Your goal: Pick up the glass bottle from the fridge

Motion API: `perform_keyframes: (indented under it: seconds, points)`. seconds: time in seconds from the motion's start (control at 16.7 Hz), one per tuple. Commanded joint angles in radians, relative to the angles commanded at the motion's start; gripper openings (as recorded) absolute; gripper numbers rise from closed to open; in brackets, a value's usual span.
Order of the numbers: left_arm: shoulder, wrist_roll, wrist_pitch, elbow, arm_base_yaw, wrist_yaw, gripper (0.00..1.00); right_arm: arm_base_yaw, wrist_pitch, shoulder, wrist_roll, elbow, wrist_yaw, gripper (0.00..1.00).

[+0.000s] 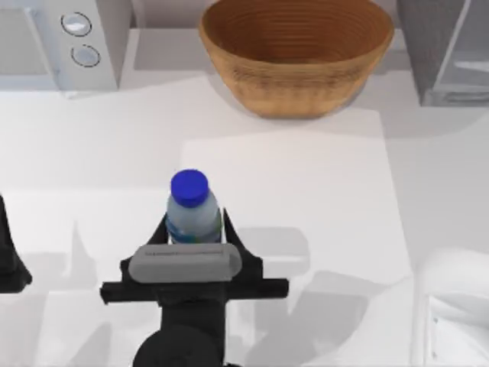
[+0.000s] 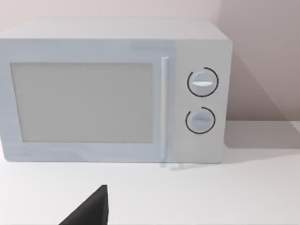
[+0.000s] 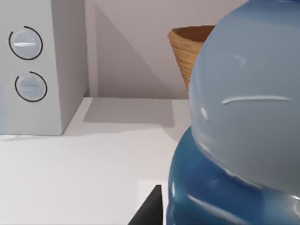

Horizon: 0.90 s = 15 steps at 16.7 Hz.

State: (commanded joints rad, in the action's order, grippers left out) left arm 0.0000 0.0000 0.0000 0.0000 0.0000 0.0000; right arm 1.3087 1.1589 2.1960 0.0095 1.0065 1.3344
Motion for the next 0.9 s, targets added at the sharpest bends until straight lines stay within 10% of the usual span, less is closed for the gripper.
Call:
perform_keyframes:
  seconds: [0.54, 0.9]
  points:
    - [0.0, 0.0, 0.0, 0.0, 0.0, 0.0, 1.0, -0.1, 0.07, 0.114, -0.014, 0.064, -0.097, 0.0]
    - [0.0, 0.0, 0.0, 0.0, 0.0, 0.0, 1.0, -0.1, 0.07, 0.114, -0.014, 0.064, -0.097, 0.45]
